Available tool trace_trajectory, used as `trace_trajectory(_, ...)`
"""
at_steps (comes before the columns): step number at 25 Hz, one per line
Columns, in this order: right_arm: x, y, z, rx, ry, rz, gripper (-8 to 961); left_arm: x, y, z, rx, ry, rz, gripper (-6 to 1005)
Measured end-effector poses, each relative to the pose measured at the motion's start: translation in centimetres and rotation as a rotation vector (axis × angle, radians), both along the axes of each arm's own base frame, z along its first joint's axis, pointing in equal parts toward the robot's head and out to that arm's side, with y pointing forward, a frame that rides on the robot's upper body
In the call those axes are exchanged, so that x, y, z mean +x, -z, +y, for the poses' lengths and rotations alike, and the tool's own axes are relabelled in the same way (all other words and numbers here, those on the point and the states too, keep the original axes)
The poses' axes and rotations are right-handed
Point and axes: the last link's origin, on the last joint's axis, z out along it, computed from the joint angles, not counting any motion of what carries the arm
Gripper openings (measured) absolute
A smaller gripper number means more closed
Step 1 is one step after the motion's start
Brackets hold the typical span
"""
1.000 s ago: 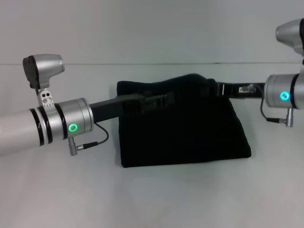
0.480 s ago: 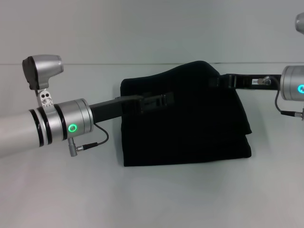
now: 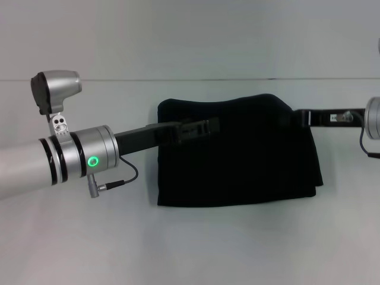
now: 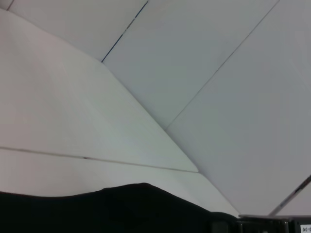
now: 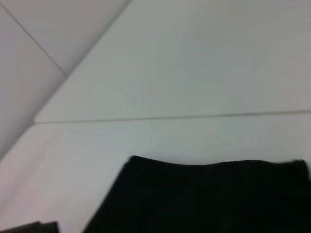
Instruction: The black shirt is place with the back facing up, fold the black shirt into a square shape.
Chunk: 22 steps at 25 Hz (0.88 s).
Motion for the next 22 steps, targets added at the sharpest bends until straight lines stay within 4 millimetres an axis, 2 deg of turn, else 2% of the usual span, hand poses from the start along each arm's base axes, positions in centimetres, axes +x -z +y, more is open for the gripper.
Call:
trace_trajectory(7, 1.8, 0.9, -0.5, 0.02, 0.055, -0.038, 47, 0.1, 0.4, 0.1, -0.009, -0.002, 0.02, 950)
trace_trajectory(12, 2.3, 0.5, -0.1, 0.058, 0.069, -0.063, 156, 0.1, 0.5, 0.3, -0.002, -0.007, 0.032, 949)
trace_trajectory(18, 3.1, -1.6, 1.1, 0.139, 0.087, -0.104, 393, -0.2, 0.1, 1.0, 0.032, -0.03, 0.056, 949)
trace_trajectory(22, 2.9, -3.2, 1.9, 0.16, 0.076, -0.117, 566, -0.5, -0.4, 2.4, 0.078, -0.086, 0.089, 949)
